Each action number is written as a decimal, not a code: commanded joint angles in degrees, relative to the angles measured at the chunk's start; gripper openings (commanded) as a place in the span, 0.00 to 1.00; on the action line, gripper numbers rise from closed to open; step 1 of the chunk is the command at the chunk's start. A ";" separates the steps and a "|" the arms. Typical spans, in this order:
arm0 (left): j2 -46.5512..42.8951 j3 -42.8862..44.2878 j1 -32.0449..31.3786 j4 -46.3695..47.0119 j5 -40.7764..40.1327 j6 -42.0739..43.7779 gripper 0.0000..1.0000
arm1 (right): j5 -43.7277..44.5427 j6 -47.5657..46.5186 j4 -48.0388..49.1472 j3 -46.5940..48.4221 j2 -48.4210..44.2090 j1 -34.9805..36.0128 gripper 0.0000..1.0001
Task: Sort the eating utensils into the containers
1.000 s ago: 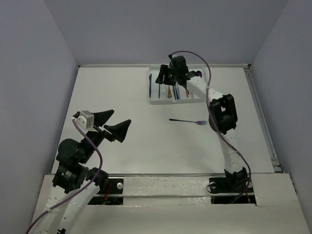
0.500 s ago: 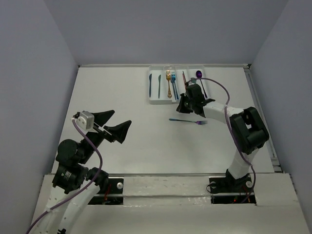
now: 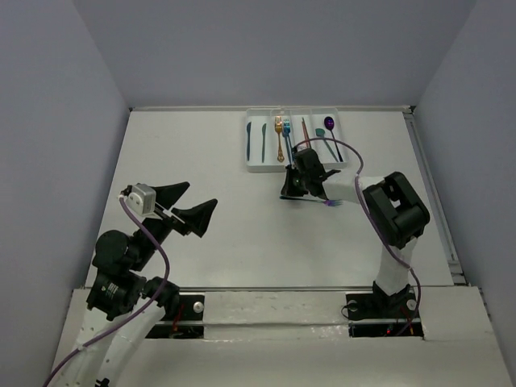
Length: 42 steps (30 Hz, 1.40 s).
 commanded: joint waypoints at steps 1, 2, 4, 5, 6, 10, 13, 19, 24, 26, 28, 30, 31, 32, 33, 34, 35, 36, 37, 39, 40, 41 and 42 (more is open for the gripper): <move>0.04 1.48 0.25 2.62 0.24 0.00 0.99 | 0.39 0.42 1.52 -2.51 0.20 2.61 0.00; -0.05 1.48 0.25 2.62 0.24 0.00 0.99 | 0.21 0.51 1.70 -3.40 -0.33 3.39 0.00; -0.05 1.48 0.25 2.71 0.32 0.00 0.99 | 0.03 0.77 1.52 -4.89 -2.34 4.10 0.00; 0.03 1.48 0.25 2.71 0.32 0.00 0.99 | -0.14 0.94 1.61 -5.95 -3.22 4.10 0.00; 0.03 1.48 0.25 2.71 0.41 0.00 0.99 | -0.40 1.12 1.70 -8.22 -4.19 4.62 0.00; -0.32 1.49 0.25 2.71 0.41 -0.08 0.99 | 0.30 0.95 0.91 -13.24 -9.29 4.63 0.00; -0.49 1.48 0.25 2.79 0.59 -0.08 0.99 | 2.48 0.51 -2.34 -16.06 -12.89 4.63 0.00; -0.49 1.48 0.25 2.79 0.50 -0.08 0.99 | 8.02 0.33 -7.78 -20.36 -19.48 4.63 0.00; -0.67 1.48 0.25 2.79 0.59 -0.17 0.99 | 14.00 1.21 -12.18 -22.48 -23.44 4.63 0.00; -0.76 1.48 0.25 2.88 0.76 -0.17 0.99 | 14.27 1.21 -13.24 -22.48 -25.11 4.63 0.00; -0.84 1.40 0.25 2.97 0.85 -0.17 0.99 | 14.36 0.95 -14.73 -22.04 -26.52 4.63 0.05; -1.02 1.48 0.25 2.88 0.85 -0.17 0.99 | 14.79 0.95 -15.87 -21.08 -29.24 4.63 0.13; -1.02 1.48 0.25 2.88 0.85 -0.17 0.99 | 15.32 1.03 -16.92 -20.81 -31.25 4.63 0.28; -1.19 1.48 0.25 2.79 0.76 -0.08 0.99 | 16.98 1.29 -18.15 -20.20 -31.97 4.63 0.38; -1.28 1.48 0.25 2.79 0.76 -0.17 0.99 | 17.95 1.56 -18.95 -19.76 -32.50 4.63 0.46; -1.37 1.48 0.25 2.79 0.76 -0.17 0.99 | 19.01 1.82 -19.65 -19.41 -32.59 4.63 0.53; -1.55 1.48 0.25 2.88 0.76 -0.17 0.99 | 19.63 2.17 -20.09 -19.06 -32.50 4.02 0.63; -1.55 1.48 0.25 2.97 0.76 -0.08 0.99 | 20.15 2.52 -20.53 -18.97 -32.15 3.41 0.65; -1.72 1.48 0.25 2.97 0.76 -0.17 0.99 | 20.68 3.57 -20.71 -19.05 -31.19 3.40 0.67; -1.90 1.48 0.25 2.88 0.76 -0.17 0.99 | 21.39 5.33 -19.93 -19.31 -29.52 1.91 0.68; -1.99 1.48 0.25 2.97 0.85 -0.17 0.99 | 22.00 5.77 -19.75 -19.32 -28.90 1.91 0.68; -1.99 1.40 0.25 2.97 0.94 -0.17 0.99 | 22.53 6.04 -19.49 -19.23 -28.11 1.38 0.68; -2.07 1.48 0.25 2.88 0.85 -0.26 0.99 | 22.19 6.13 -18.35 -18.97 -26.54 0.51 0.68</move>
